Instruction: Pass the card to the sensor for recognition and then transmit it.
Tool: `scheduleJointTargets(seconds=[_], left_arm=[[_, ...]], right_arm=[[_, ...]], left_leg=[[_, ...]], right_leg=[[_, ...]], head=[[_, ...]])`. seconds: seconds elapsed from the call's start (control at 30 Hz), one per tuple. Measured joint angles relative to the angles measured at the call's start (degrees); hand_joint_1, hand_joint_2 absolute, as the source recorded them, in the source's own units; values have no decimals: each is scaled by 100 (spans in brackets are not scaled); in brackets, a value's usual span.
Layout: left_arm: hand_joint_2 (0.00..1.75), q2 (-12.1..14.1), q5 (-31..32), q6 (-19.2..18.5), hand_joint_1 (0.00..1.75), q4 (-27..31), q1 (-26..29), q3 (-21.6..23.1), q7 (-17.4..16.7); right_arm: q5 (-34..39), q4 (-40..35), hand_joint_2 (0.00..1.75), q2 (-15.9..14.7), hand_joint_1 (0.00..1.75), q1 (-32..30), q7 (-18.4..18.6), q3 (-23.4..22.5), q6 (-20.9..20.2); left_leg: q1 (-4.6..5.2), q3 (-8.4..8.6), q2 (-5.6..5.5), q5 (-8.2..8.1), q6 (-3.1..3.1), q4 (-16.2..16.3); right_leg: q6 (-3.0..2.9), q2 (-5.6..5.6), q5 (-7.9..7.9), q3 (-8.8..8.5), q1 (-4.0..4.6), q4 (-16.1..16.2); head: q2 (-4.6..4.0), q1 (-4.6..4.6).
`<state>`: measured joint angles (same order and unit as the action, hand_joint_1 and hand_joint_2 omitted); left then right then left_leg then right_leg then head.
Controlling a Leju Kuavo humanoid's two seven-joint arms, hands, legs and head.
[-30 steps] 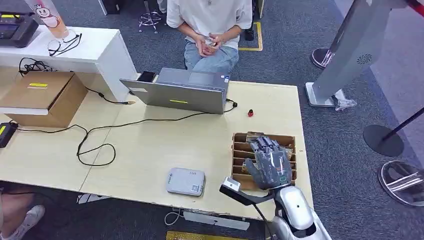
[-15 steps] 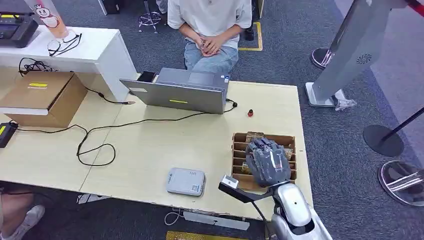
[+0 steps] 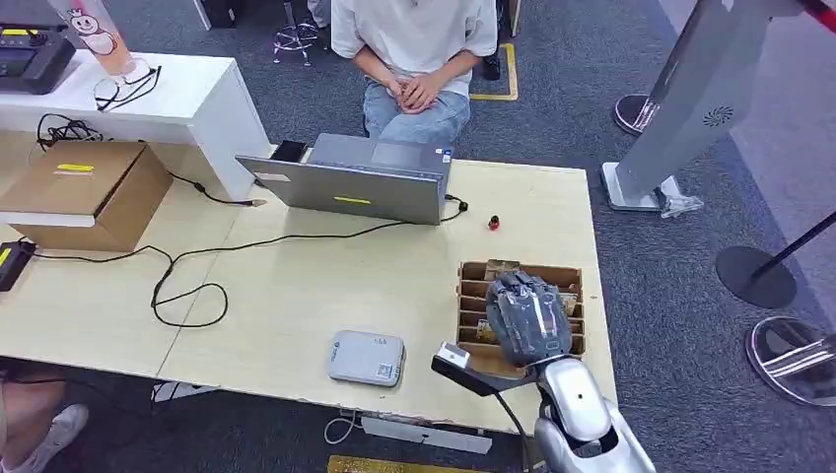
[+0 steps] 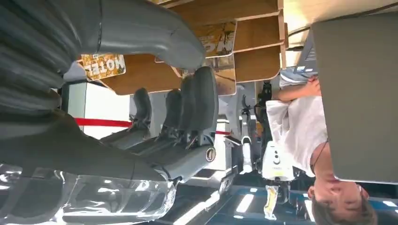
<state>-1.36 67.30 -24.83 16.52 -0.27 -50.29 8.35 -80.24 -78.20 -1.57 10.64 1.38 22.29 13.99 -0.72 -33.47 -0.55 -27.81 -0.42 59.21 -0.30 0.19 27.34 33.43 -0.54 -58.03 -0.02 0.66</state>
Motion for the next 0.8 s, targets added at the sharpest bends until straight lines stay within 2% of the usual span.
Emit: scheduleJointTargets(seconds=[0.07,0.1,0.13,0.23,0.27,0.57,0.7,0.73,0.8], left_arm=[[0,0,0,0,0,0,0,0,0],[0,0,-2,2,0,0,0,-2,2],[0,0,-2,2,0,0,0,-4,2],[0,0,-9,2,0,0,0,-52,4],[0,0,-9,2,0,0,0,-66,4],[0,0,-4,-2,0,0,0,-105,6],[0,0,20,-9,0,0,1,-131,7],[0,0,33,-9,0,0,0,-136,4],[0,0,48,-9,0,0,0,-140,7]], right_arm=[[0,24,175,0,98,9,0,7,0],[0,41,175,0,86,20,0,11,0],[0,55,175,0,56,32,0,15,2],[0,85,175,0,59,59,0,28,4],[0,87,175,0,54,67,0,31,7],[20,135,175,0,56,97,0,46,4],[22,148,175,0,70,97,0,50,-2],[22,157,175,0,82,99,0,50,-4],[31,179,175,0,89,98,9,50,-15]], left_leg=[[0,0,0,0,0,0],[0,0,0,0,0,0],[0,0,0,0,0,0],[0,0,0,0,0,0],[0,0,0,0,0,0],[0,0,0,0,0,0],[0,0,0,0,0,0],[0,0,0,0,0,0],[0,0,0,0,0,0]], right_leg=[[0,0,0,0,0,0],[0,0,0,0,0,0],[0,0,0,0,0,0],[0,0,0,0,0,0],[0,0,0,0,0,0],[0,0,0,0,0,0],[0,0,0,0,0,0],[0,0,0,0,0,0],[0,0,0,0,0,0]], head=[[0,0],[0,0],[0,0],[0,0],[0,0],[0,0],[0,0],[0,0],[0,0]])
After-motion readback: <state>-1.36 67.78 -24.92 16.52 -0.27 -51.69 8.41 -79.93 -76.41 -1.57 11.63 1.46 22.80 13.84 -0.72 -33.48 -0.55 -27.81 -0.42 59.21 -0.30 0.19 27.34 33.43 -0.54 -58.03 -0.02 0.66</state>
